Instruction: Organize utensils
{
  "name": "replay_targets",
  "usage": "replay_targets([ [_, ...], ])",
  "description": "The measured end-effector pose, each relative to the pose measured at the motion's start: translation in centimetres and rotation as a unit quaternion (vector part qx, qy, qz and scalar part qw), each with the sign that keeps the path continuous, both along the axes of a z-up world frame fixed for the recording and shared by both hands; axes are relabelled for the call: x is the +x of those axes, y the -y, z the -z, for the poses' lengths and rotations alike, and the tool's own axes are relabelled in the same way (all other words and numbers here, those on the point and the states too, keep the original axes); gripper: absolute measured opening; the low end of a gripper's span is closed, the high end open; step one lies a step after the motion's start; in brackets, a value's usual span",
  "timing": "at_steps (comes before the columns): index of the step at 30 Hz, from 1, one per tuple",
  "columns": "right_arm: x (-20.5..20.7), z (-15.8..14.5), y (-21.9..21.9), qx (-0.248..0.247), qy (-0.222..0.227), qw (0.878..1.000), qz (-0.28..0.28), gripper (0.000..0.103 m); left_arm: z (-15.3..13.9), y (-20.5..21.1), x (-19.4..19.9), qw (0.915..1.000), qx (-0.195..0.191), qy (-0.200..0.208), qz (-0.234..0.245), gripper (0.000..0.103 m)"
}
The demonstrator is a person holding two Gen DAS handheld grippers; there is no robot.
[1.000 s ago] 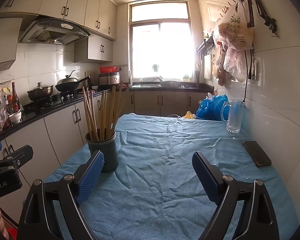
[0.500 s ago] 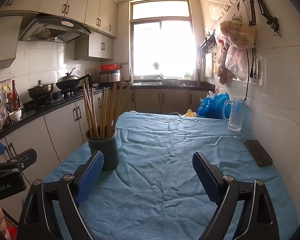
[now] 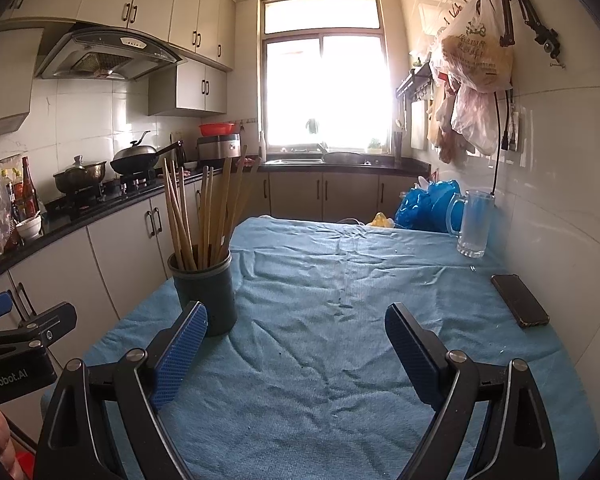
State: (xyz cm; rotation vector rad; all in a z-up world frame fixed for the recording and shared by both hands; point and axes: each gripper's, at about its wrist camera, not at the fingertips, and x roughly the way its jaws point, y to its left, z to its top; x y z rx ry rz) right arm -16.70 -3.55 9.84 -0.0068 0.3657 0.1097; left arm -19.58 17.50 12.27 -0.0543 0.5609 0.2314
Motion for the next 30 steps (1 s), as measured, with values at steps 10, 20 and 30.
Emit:
replay_targets([
  [10,0.3,0.4,-0.4,-0.006,-0.006,1.000,-0.004,0.093,0.4,-0.2,0.2,1.0000,-0.005,-0.005,-0.001,0.103],
  [20,1.2,-0.5,-1.1,-0.022,0.008,1.000,-0.012,0.094,-0.2,-1.5,1.3,0.9998,0.009,0.012,-0.013,0.103],
  [30,3.8,-2.0,-2.9,-0.034,0.018,0.999,-0.036,0.095,-0.9,-2.5,3.0,0.9995,0.012,0.020,-0.022,0.103],
])
